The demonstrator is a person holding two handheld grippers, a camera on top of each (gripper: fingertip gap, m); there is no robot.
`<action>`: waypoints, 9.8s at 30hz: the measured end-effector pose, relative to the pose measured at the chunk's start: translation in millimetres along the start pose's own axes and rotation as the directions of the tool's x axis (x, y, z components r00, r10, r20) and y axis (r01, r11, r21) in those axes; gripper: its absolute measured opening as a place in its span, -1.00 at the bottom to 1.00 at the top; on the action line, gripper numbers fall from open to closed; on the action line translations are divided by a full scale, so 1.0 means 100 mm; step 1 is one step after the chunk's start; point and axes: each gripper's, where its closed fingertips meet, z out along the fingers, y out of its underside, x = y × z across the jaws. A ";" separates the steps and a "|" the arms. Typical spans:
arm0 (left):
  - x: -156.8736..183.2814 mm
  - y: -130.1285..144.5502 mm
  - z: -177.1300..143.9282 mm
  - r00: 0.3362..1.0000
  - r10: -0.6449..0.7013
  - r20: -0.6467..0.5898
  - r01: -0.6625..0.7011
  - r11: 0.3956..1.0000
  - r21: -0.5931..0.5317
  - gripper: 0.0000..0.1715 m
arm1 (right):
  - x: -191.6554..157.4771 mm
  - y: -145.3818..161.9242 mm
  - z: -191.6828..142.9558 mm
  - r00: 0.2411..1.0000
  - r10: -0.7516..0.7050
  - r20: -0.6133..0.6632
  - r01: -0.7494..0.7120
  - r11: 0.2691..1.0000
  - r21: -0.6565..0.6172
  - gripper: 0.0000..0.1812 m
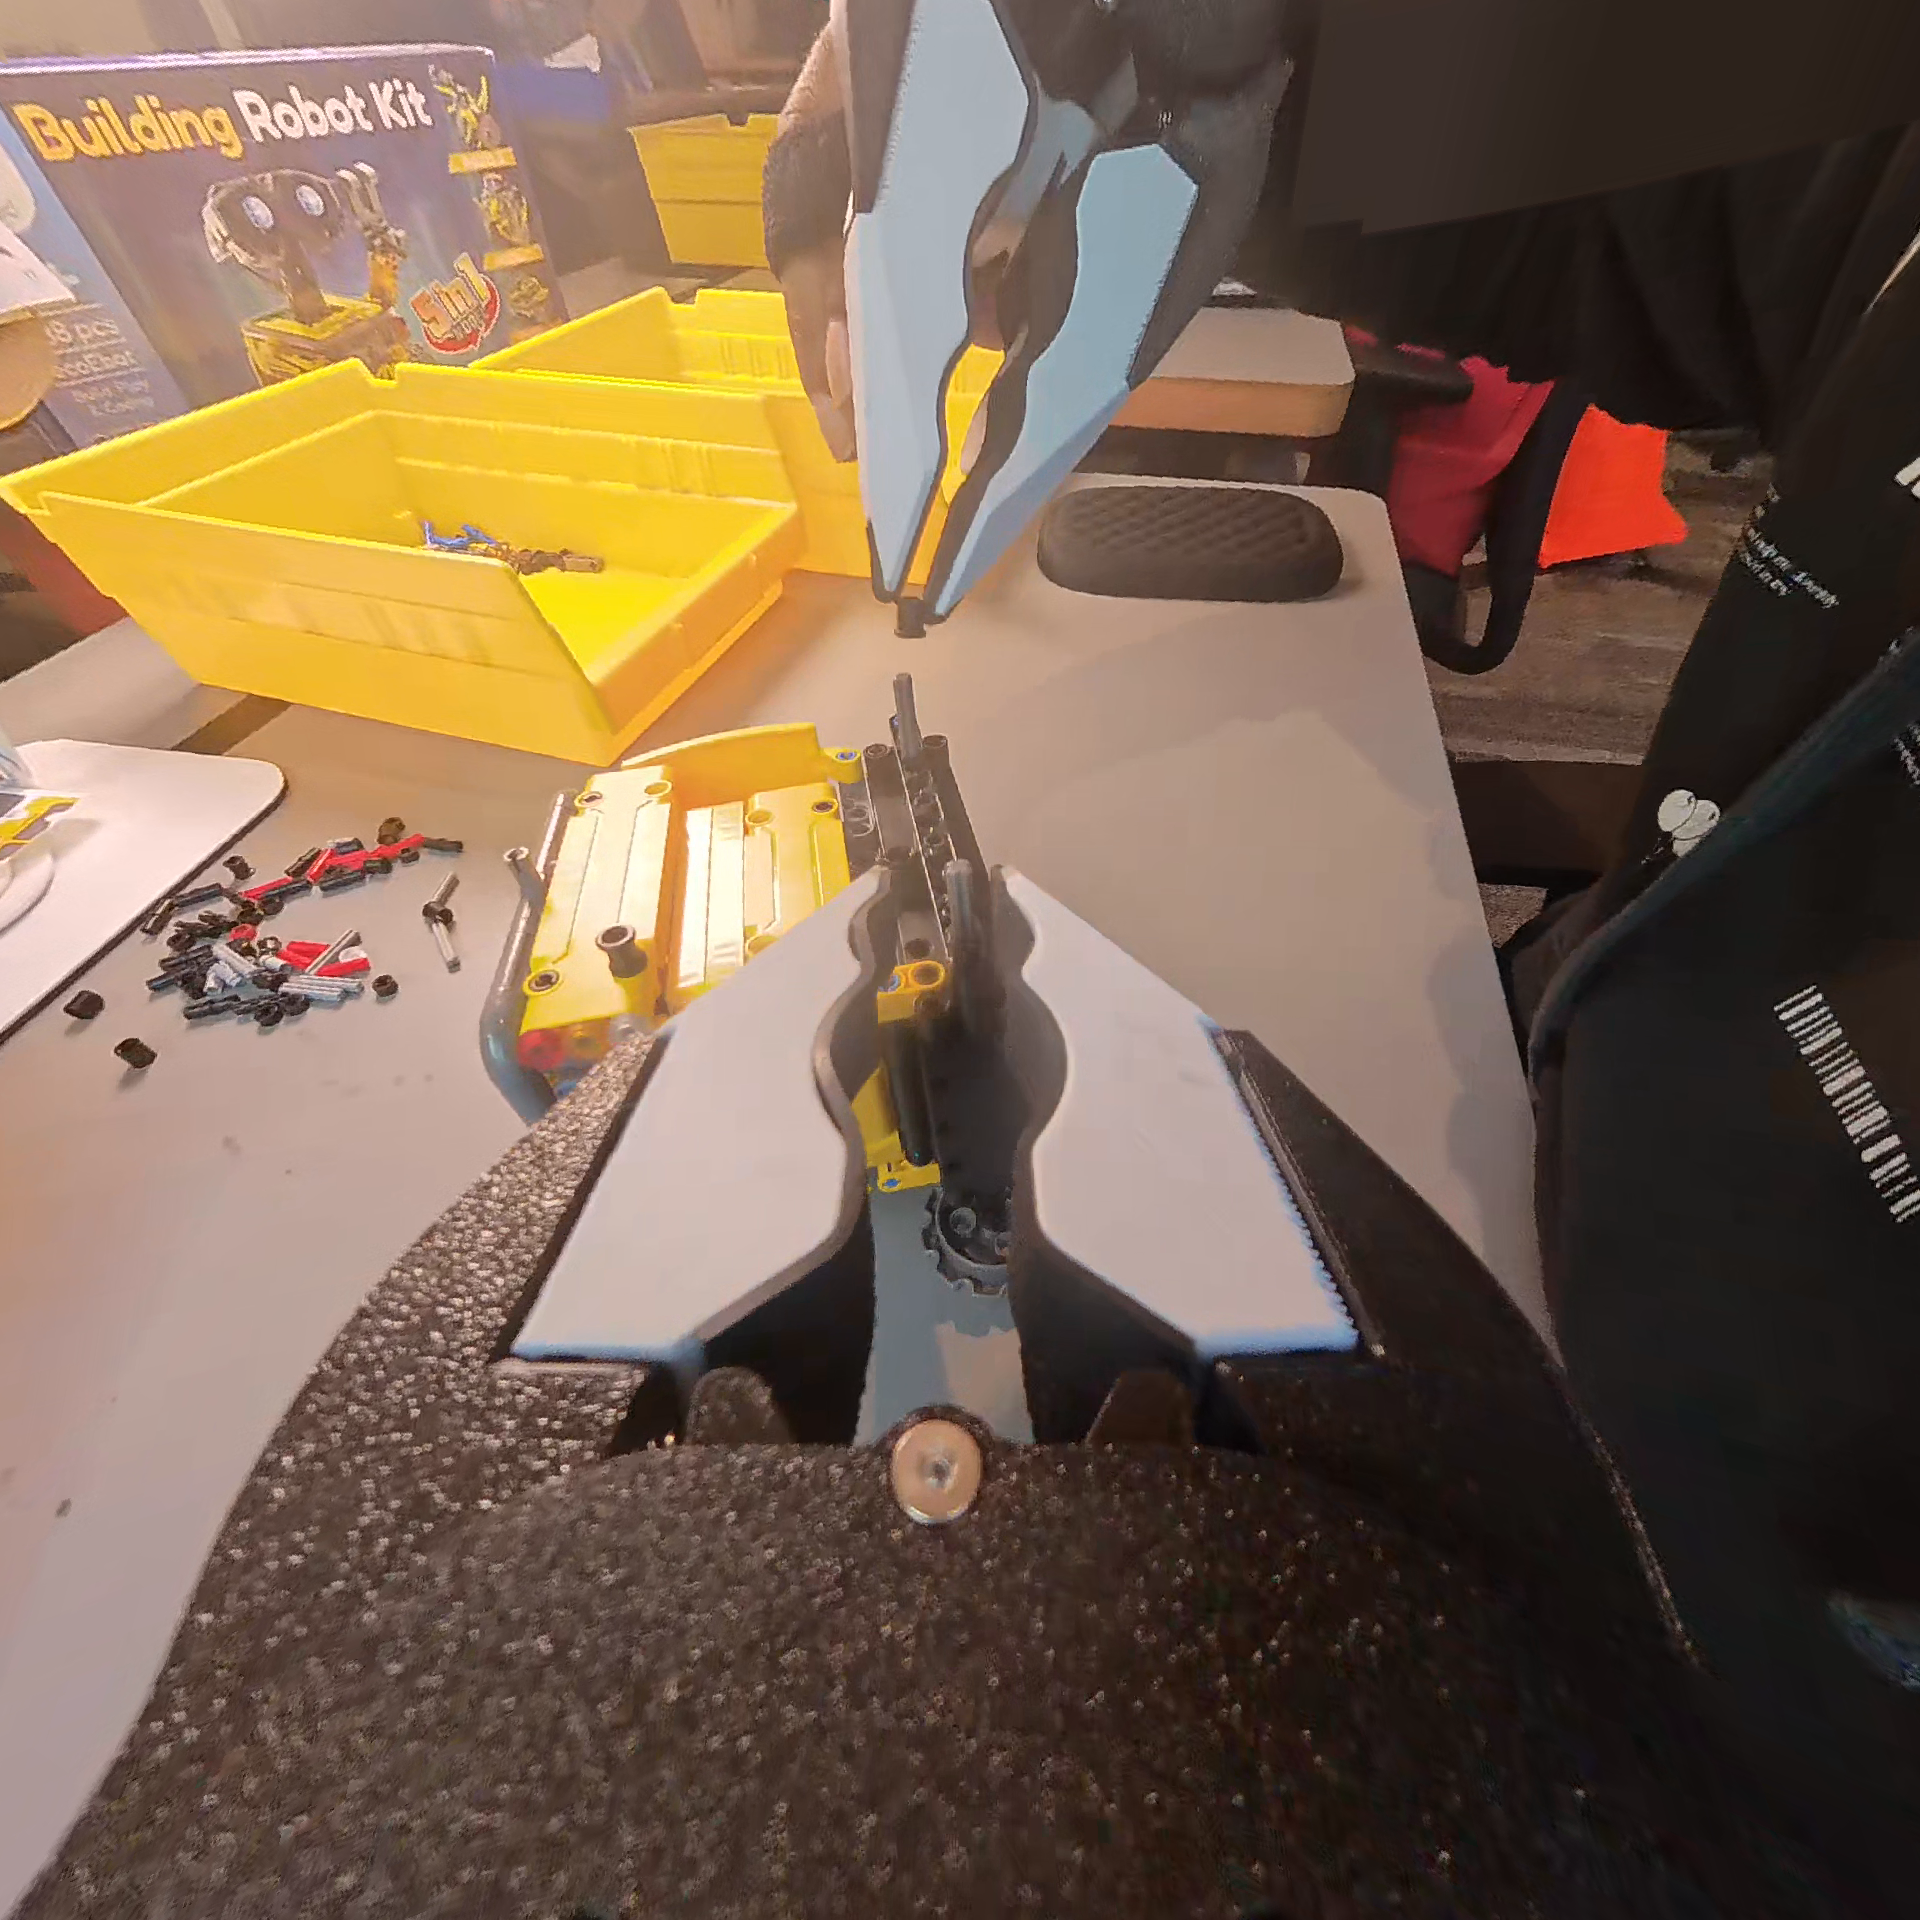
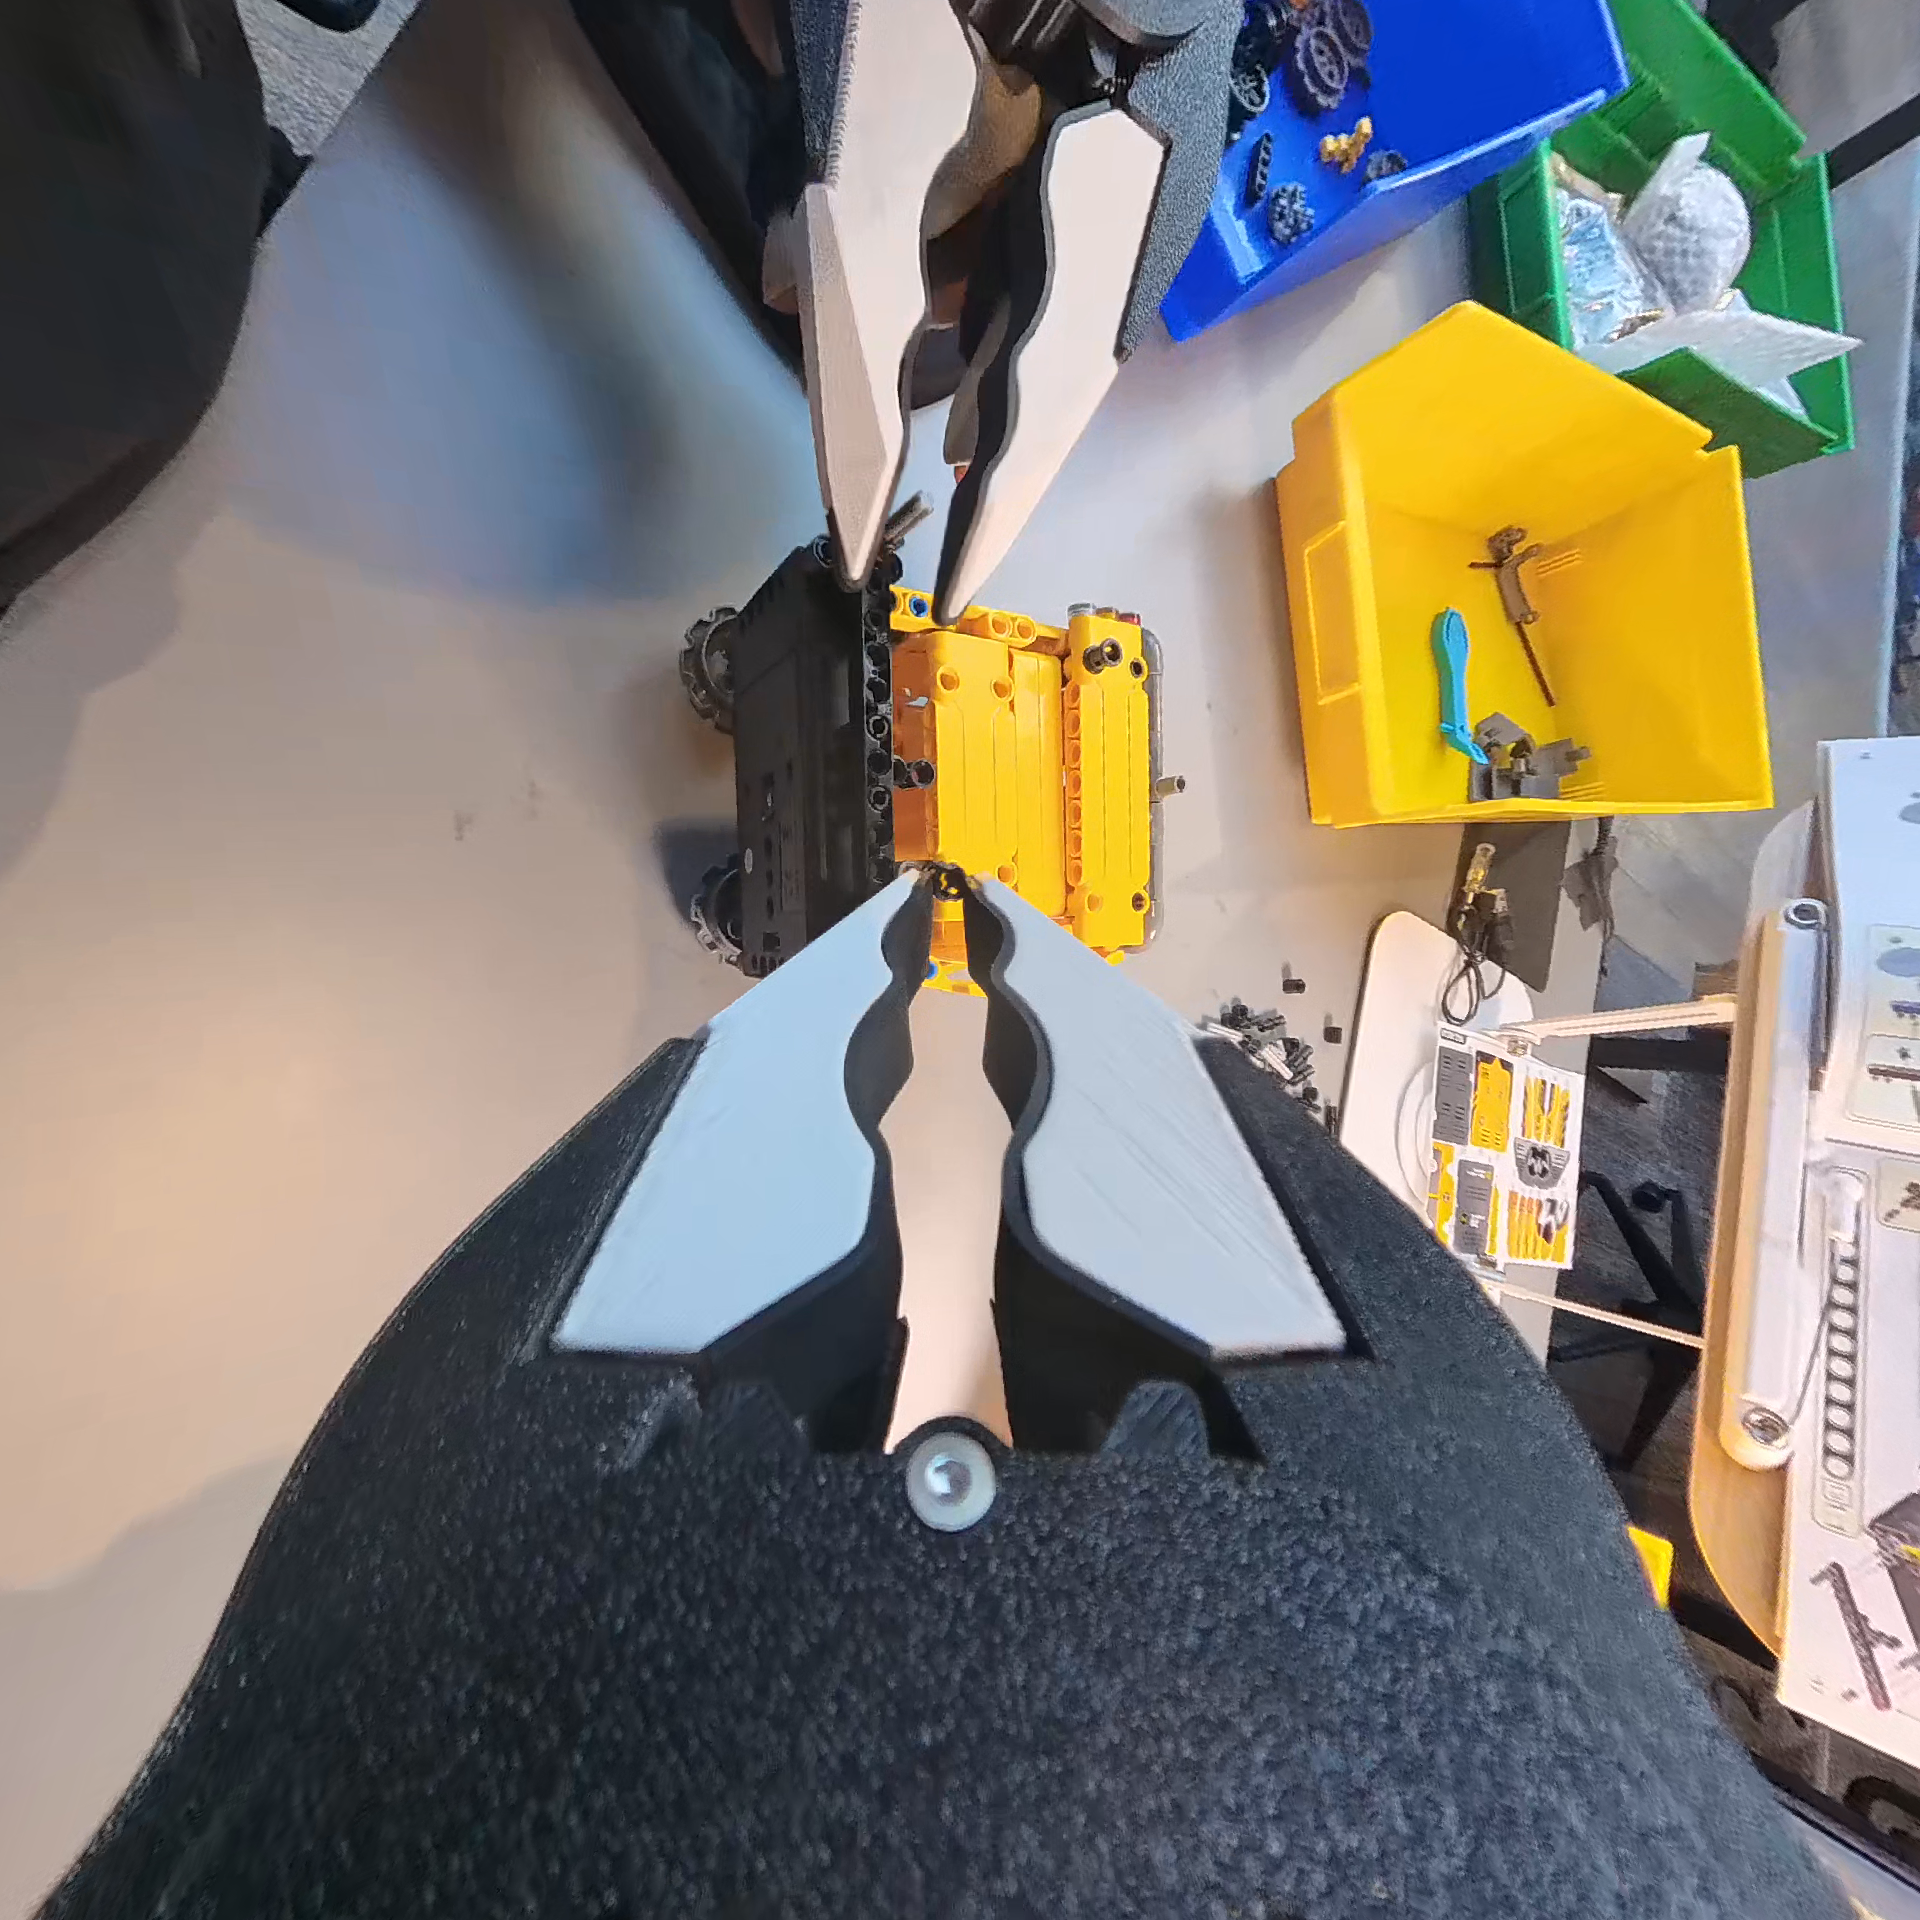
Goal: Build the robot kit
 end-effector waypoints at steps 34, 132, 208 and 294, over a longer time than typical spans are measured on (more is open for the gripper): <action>0.17 0.02 0.09 0.998 0.011 -0.058 -0.008 0.998 0.055 -0.97 | -0.05 0.10 0.07 0.997 -0.082 0.008 0.083 0.985 -0.150 -0.94; 0.19 0.03 0.03 0.999 0.018 -0.036 -0.013 0.993 0.119 -0.92 | -0.15 0.12 0.17 0.958 0.268 0.102 -0.257 0.961 -0.104 -0.80; 0.12 0.18 -0.08 0.998 0.018 0.059 -0.024 0.996 0.087 -0.94 | -0.17 0.18 0.21 0.909 0.368 0.195 -0.315 0.914 -0.258 -0.86; -0.36 0.49 -0.24 0.903 -0.407 0.141 0.409 0.912 0.011 -0.76 | -0.03 0.38 0.42 0.712 0.702 0.012 -0.591 0.590 0.551 -0.80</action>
